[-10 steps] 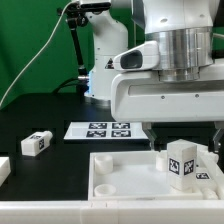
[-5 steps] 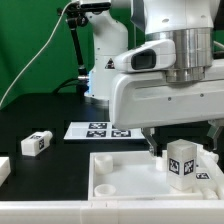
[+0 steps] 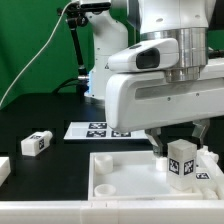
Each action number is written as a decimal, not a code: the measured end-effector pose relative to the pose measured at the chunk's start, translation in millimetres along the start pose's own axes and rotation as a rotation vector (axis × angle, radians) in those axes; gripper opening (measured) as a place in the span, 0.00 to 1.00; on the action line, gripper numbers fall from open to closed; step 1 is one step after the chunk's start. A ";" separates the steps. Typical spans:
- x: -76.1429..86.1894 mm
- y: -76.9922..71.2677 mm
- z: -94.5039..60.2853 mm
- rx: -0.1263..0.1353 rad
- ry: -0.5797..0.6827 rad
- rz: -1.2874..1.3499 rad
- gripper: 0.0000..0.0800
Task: Assemble one leg
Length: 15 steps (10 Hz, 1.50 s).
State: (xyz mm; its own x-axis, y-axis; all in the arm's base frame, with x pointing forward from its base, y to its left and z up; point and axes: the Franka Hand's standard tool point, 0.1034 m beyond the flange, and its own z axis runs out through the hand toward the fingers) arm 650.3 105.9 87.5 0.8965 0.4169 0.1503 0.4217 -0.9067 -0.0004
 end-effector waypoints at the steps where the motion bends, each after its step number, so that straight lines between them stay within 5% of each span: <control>1: 0.0 0.2 0.0 0.000 0.000 0.000 0.36; 5: 0.2 0.2 -0.1 0.000 0.001 0.076 0.36; 11: 0.9 -1.3 0.7 0.012 0.016 0.926 0.36; 15: 0.8 -8.7 1.3 -0.007 0.004 1.263 0.36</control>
Offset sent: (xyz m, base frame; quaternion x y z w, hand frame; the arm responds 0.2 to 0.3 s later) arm 0.0000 0.0000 0.0000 0.0000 0.0000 0.0000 1.0000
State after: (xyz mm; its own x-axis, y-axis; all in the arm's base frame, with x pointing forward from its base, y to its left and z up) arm 647.5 114.2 86.3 0.6727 -0.7381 0.0515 -0.7269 -0.6723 -0.1405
